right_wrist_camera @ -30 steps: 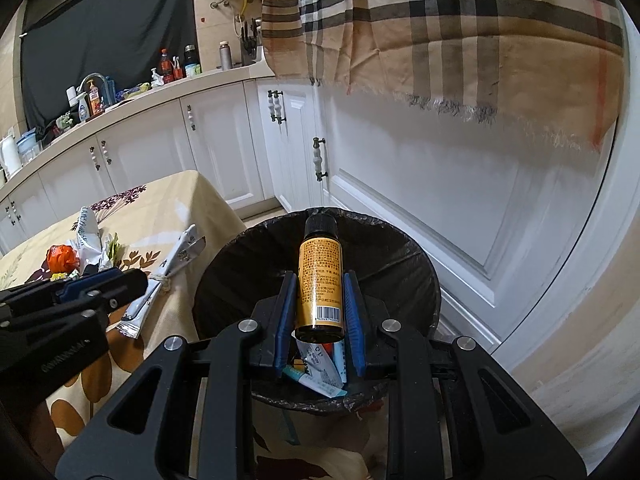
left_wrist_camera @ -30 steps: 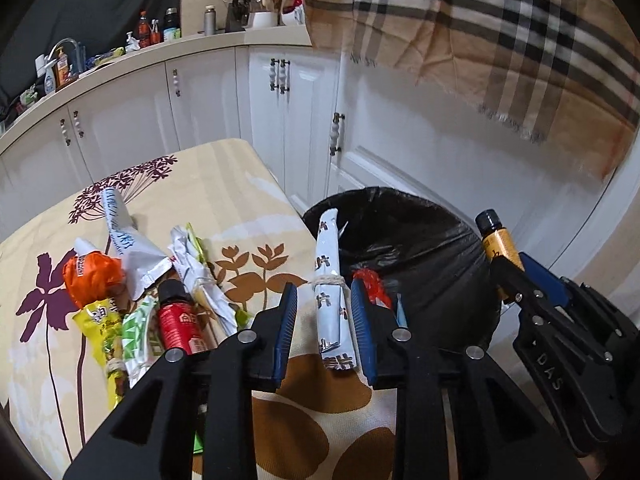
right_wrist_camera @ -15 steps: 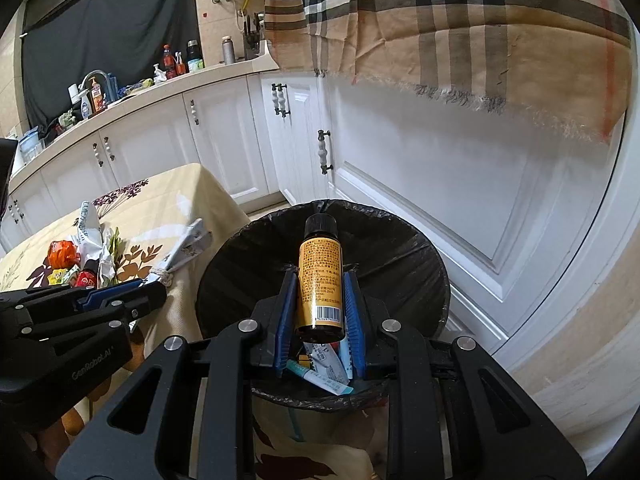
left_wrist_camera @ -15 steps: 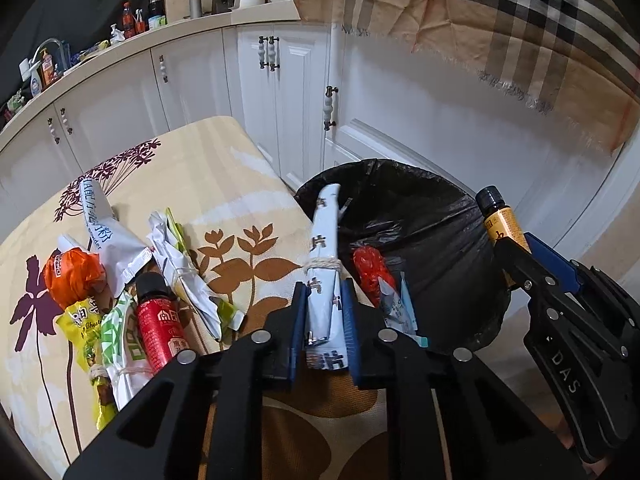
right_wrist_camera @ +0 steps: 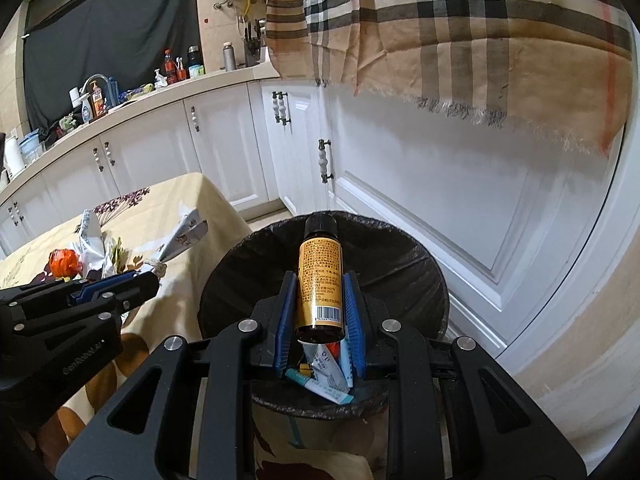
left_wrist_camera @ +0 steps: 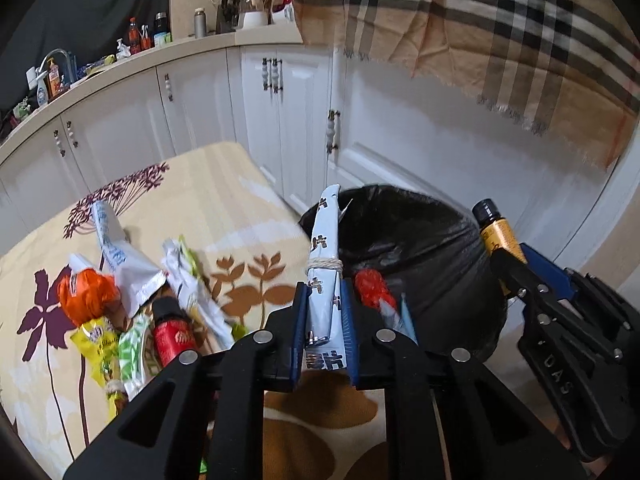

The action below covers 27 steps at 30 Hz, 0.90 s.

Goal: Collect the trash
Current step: 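Open both tools over the bin to drop the spray can and silver tube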

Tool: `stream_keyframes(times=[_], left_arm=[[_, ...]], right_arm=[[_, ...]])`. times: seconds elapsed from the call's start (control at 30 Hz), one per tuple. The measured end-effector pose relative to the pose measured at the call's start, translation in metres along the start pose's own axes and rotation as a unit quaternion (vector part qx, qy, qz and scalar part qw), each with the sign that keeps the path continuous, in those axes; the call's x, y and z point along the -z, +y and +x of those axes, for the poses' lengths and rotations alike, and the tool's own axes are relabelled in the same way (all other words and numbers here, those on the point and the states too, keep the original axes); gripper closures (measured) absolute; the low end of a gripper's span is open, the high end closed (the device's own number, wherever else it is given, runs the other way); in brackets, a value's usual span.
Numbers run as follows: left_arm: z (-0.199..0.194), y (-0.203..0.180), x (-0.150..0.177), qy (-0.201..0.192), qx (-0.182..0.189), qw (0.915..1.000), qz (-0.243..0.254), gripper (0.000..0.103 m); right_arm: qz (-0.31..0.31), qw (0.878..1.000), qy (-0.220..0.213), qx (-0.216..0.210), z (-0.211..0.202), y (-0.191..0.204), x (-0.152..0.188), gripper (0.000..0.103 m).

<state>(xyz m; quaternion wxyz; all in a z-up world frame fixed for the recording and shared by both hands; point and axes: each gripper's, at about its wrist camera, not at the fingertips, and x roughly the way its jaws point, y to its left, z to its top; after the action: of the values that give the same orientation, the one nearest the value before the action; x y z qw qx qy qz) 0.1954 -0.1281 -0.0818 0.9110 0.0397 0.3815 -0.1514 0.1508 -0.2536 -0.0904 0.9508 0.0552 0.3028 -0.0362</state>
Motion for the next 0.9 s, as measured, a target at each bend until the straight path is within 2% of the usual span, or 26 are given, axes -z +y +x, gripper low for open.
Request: stream_keyframes(times=[0.4,0.47,0.5,0.53,0.57,0.6,0.63,0.9], left_arm=[[0.009,-0.023,-0.037,-0.053,0.013,0.9984,0.010,0.085],[0.017,-0.026,-0.041,-0.055,0.012,0.9983,0.013,0.085],[0.021,-0.028,-0.042,-0.053,0.010,0.9984,0.014,0.084],[0.025,-0.028,-0.043,-0.050,0.007,0.9986,0.015,0.082],[0.029,-0.028,-0.044,-0.044,0.005,0.9989,0.014,0.074],[0.031,-0.027,-0.044,-0.042,0.005,0.9991,0.010,0.066],[0.031,-0.025,-0.044,-0.041,0.005,0.9991,0.005,0.063],[0.013,-0.009,-0.039,-0.046,0.003,0.9988,-0.016,0.050]], right_arm=[[-0.001,0.999,-0.033,0.026,0.017,-0.013,-0.024,0.080],[-0.002,0.999,-0.036,0.033,0.024,-0.016,-0.027,0.077],[-0.001,0.999,-0.037,0.037,0.027,-0.017,-0.028,0.073],[0.001,0.998,-0.038,0.044,0.031,-0.020,-0.029,0.064],[0.004,0.998,-0.039,0.048,0.033,-0.022,-0.029,0.062],[0.007,0.998,-0.037,0.050,0.035,-0.024,-0.029,0.062],[0.009,0.998,-0.036,0.052,0.036,-0.025,-0.029,0.062],[0.011,0.998,-0.032,0.054,0.027,-0.025,-0.025,0.062]])
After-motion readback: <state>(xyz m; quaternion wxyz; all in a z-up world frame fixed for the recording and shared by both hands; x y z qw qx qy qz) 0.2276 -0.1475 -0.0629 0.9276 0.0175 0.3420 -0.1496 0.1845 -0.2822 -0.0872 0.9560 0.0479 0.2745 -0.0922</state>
